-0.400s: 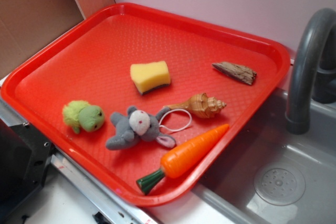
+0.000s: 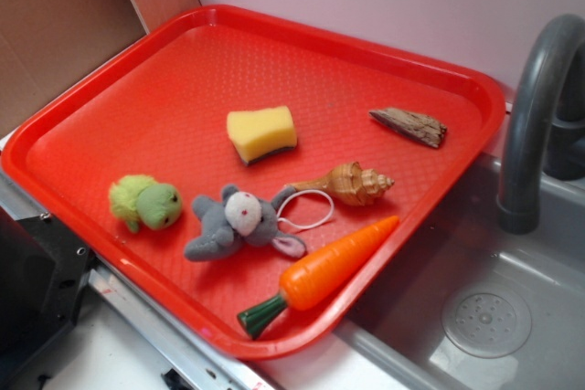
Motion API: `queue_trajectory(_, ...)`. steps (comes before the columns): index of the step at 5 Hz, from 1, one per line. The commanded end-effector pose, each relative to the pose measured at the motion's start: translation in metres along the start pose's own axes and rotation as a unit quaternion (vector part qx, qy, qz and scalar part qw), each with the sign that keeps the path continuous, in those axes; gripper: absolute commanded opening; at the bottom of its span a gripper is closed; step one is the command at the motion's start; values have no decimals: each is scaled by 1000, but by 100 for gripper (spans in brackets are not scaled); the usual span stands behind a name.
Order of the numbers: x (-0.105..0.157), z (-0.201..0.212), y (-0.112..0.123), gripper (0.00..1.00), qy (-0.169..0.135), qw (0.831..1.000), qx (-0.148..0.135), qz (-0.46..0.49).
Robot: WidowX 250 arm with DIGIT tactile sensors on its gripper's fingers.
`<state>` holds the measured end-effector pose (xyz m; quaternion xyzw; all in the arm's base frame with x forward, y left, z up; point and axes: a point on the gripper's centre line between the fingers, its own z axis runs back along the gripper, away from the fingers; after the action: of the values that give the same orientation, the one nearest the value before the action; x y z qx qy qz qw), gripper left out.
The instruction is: Grab the wood chip.
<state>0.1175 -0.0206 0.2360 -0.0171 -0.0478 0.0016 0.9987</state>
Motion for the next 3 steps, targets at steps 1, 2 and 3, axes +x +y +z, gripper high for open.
queue_trajectory(1,60,-10,-32,100,-121,978,15,-168)
queue_trajectory(2,91,-21,-50,100,-144,960,46,-235)
queue_trajectory(3,125,-43,-71,100,-117,931,106,-329)
